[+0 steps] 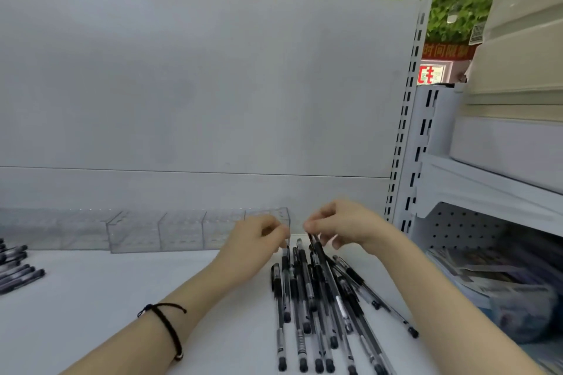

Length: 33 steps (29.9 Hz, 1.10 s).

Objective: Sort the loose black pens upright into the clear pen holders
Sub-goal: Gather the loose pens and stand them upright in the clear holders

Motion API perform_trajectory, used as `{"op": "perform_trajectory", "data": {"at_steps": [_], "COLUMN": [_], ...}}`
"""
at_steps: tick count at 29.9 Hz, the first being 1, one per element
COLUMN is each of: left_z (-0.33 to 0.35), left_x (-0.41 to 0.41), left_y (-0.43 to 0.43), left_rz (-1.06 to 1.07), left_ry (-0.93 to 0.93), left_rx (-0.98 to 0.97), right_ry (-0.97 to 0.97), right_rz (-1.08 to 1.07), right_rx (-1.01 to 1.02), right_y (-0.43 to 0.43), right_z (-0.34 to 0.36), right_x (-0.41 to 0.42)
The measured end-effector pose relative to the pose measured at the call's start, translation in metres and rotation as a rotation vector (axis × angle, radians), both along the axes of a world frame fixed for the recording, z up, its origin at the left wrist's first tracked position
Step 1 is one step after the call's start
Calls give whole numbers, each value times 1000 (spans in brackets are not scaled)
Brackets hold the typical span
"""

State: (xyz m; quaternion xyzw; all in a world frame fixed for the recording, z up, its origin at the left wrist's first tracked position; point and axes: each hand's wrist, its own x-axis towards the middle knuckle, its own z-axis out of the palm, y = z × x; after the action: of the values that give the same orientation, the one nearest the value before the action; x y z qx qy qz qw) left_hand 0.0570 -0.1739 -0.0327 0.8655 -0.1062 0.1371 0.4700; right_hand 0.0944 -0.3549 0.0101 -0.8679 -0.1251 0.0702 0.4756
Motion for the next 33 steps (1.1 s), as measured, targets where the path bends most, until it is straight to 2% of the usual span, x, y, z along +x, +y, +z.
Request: {"op": "perform_trajectory", "data": {"at_steps": [4,9,11,12,15,18,23,33], "left_z": [5,2,2,4,7,8,7,10], "left_x": [-7,-8,-8,-8,-6,-7,-8,-10], "left_y": [-8,-9,-8,-8,-7,-7,-10,-6], "left_rz": [-169,-261,-265,-251,-173,-138,-137,-42], "left_ry": [179,274,325,356,411,411,401,401], "left_rx": [-257,-406,-532,-609,-763,-798,-775,-776], "right_ry": [-13,-52,-48,-58,-78,-68,-139,12], "right_rz": [3,-27,-55,-74,-72,-25,-74,-21], "right_rx": [382,489,401,273,-283,-576,-642,-379], "right_y": [6,16,11,7,-3,2,12,17], "right_z": [1,-5,-4,-3,-6,-13,-20,-17], "right_x": [-1,-3,-2,-2,-3,-6,-2,-8]}}
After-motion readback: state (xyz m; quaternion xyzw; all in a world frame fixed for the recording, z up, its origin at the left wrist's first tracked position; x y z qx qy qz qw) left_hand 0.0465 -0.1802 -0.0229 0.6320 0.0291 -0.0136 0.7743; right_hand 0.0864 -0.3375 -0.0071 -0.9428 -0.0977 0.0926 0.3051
